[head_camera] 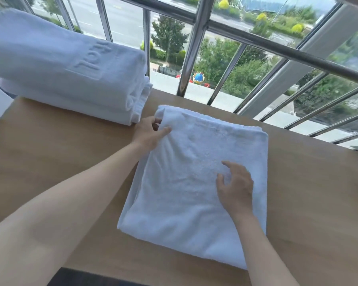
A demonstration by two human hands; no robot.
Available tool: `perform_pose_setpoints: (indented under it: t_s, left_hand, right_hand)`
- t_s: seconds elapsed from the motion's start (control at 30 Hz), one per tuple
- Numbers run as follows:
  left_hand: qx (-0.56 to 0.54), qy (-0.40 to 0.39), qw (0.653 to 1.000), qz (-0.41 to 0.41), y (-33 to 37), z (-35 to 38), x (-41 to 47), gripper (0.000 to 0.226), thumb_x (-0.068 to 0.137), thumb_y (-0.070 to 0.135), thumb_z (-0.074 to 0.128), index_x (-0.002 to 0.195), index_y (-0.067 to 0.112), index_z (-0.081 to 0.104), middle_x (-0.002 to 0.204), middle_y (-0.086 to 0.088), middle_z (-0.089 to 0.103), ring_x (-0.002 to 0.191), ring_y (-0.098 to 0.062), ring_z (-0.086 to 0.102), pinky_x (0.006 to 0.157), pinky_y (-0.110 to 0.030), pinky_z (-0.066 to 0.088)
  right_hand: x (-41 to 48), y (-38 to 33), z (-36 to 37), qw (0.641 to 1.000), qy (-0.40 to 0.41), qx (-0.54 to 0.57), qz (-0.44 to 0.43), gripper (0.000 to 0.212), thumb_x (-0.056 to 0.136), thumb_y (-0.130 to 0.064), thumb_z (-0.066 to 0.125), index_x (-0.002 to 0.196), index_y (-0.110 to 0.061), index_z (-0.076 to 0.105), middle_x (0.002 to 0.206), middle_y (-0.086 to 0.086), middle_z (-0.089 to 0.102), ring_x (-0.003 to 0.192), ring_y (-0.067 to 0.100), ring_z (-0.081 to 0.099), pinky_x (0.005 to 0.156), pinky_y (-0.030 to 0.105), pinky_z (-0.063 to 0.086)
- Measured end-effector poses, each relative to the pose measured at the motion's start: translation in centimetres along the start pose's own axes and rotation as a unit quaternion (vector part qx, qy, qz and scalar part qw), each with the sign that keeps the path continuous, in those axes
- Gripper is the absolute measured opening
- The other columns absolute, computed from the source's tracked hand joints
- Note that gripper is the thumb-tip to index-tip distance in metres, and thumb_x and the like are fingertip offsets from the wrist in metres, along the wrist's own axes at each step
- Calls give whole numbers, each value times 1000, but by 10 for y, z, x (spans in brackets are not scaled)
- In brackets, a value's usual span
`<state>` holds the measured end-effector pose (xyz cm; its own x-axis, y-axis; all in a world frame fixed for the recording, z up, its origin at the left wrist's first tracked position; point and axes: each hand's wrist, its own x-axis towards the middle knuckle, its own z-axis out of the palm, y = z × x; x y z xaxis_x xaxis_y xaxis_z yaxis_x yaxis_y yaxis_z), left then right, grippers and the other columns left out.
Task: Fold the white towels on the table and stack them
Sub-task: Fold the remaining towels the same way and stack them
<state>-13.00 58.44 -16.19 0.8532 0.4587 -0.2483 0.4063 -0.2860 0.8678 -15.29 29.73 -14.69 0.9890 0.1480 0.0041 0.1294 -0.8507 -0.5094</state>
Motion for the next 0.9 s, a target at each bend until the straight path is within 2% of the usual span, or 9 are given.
perform_pose_setpoints:
  t_s: [0.1,0.17,0.27,0.4,0.53,0.63,0.73,0.83,0.9]
  left_hand:
    - [-67,73,994,38,4,-3,5,12,80,41,77,82,43,65,61,23,56,55,4,51,54,-10,41]
    - [-75,130,988,34,-4,-4,11,12,82,37,76,88,39,65,67,20,57,58,5,53,59,-11,44]
    - [-26,83,995,-41,-18,0,21,28,89,31,74,110,17,62,94,6,65,83,-11,63,74,-25,47]
    - [36,58,996,-61,-15,4,32,36,87,35,76,112,13,61,102,3,65,89,-16,61,75,-25,42]
    - [-11,59,996,-68,-17,-4,13,36,84,44,77,103,17,62,96,6,66,90,-17,66,72,-26,48]
    - [-54,-28,993,-103,-30,-16,-30,52,71,69,76,86,21,66,81,6,68,75,-15,68,65,-31,54]
    - [-35,-107,987,-110,-45,-33,-75,48,56,83,74,77,40,71,74,18,73,65,-1,70,56,-22,53]
    - [-35,-71,990,-114,-56,-35,-91,49,60,76,78,83,33,72,84,9,77,74,-14,74,65,-41,60]
    - [-49,-45,992,-109,-55,-33,-93,54,62,74,79,80,24,71,81,3,76,74,-23,73,63,-46,57]
  right_hand:
    - [-2,29,-8,993,37,-115,-11,49,89,-34,54,137,-23,56,144,7,51,138,33,41,114,49,22]
    - [-7,40,-7,987,12,-162,1,59,90,-45,48,147,-31,45,157,4,37,147,32,28,118,51,13]
    - [-11,50,3,976,-64,-207,18,65,94,-61,23,156,-42,19,168,-5,5,154,24,-2,123,47,3]
    - [-9,55,11,970,-79,-227,34,65,93,-64,7,156,-48,1,167,-11,-11,152,19,-17,124,43,-4]
    - [-8,54,10,969,-90,-228,39,63,95,-63,7,155,-48,-4,166,-12,-14,151,18,-21,124,46,1]
    - [-9,53,10,968,-88,-231,48,61,96,-62,8,155,-48,-4,166,-12,-14,152,18,-20,122,46,13]
    - [-8,51,11,966,-93,-239,46,59,99,-59,11,155,-48,-6,166,-12,-14,152,19,-19,116,47,22]
    - [-8,46,8,961,-107,-252,47,58,100,-57,11,154,-48,-6,166,-12,-13,152,20,-18,110,50,29]
    - [-9,46,8,957,-113,-262,58,58,100,-56,9,153,-49,-10,165,-14,-16,151,21,-19,104,51,34]
